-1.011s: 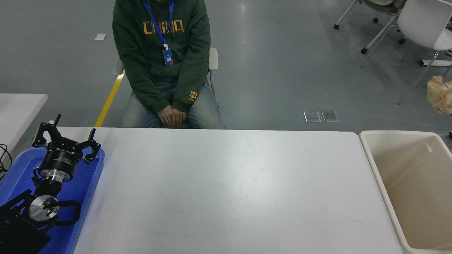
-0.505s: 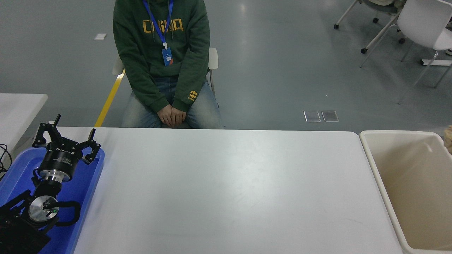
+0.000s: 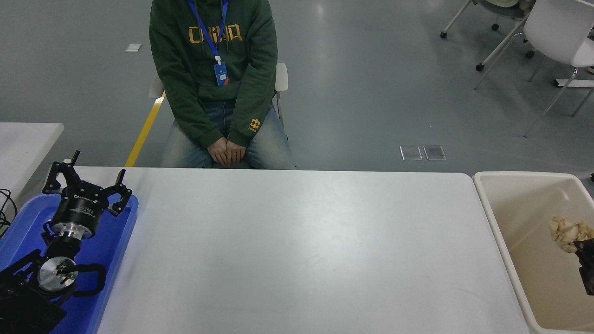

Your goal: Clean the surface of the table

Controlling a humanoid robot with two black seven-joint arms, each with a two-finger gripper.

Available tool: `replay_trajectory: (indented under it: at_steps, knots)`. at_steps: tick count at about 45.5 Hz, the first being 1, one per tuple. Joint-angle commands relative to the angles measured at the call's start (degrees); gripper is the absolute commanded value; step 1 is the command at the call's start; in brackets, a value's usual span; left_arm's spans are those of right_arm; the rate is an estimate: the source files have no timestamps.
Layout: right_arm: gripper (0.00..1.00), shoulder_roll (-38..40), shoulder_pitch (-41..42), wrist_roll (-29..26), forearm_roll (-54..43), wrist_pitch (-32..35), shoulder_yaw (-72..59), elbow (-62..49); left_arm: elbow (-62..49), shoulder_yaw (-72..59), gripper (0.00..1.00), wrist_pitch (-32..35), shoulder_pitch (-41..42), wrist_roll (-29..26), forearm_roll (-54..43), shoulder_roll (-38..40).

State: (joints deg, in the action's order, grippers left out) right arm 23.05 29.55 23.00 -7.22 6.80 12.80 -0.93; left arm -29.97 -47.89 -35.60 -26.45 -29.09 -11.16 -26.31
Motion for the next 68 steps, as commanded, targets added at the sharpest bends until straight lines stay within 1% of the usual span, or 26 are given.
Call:
replay_trajectory:
  at_steps: [1, 13, 14, 15, 16, 17, 24, 60, 65, 68]
  knots:
    - [0.0, -2.9, 1.4, -3.0, -0.4, -4.9, -2.2, -1.4, 0.0, 0.0, 1.0, 0.0, 0.0, 0.0, 0.0, 0.0]
    - [0.0, -3.2, 1.6, -3.7, -0.3, -6.9, -2.0, -1.4, 0.0, 0.0, 1.0, 0.0, 0.0, 0.0, 0.0, 0.0]
    - [0.05, -3.2, 1.7, -3.9, 0.2, -6.9, -1.5, -1.5, 0.0, 0.0, 1.0, 0.0, 0.0, 0.0, 0.0, 0.0]
    - [0.28, -3.2, 1.7, -4.1, 0.5, -7.0, -1.0, -1.6, 0.0, 0.0, 1.0, 0.0, 0.0, 0.0, 0.0, 0.0]
    - [0.67, -3.2, 1.7, -4.3, 0.5, -7.1, -0.9, -1.6, 0.0, 0.0, 1.0, 0.0, 0.0, 0.0, 0.0, -0.1]
    - [1.0, -3.2, 1.7, -4.5, 0.5, -7.3, -0.8, -1.7, 0.0, 0.0, 1.0, 0.0, 0.0, 0.0, 0.0, 0.0]
    - [1.0, -3.2, 1.7, -5.0, 0.5, -8.8, -0.8, -1.6, 0.0, 0.0, 1.0, 0.0, 0.0, 0.0, 0.0, 0.0]
    - [1.0, -2.9, 2.1, -5.1, 0.7, -8.4, -0.6, -1.5, 0.1, 0.1, 1.0, 0.1, 0.0, 0.0, 0.0, 0.0]
    - [1.0, -2.8, 3.3, -5.1, 4.1, -7.9, -0.6, -1.4, 0.1, 0.1, 1.0, 0.1, 0.0, 0.0, 0.0, 0.0]
    - [1.0, -2.4, 4.1, -5.1, 6.3, -6.9, 0.0, 0.8, 0.1, 0.1, 1.0, 0.1, 0.0, 0.0, 0.0, 0.0]
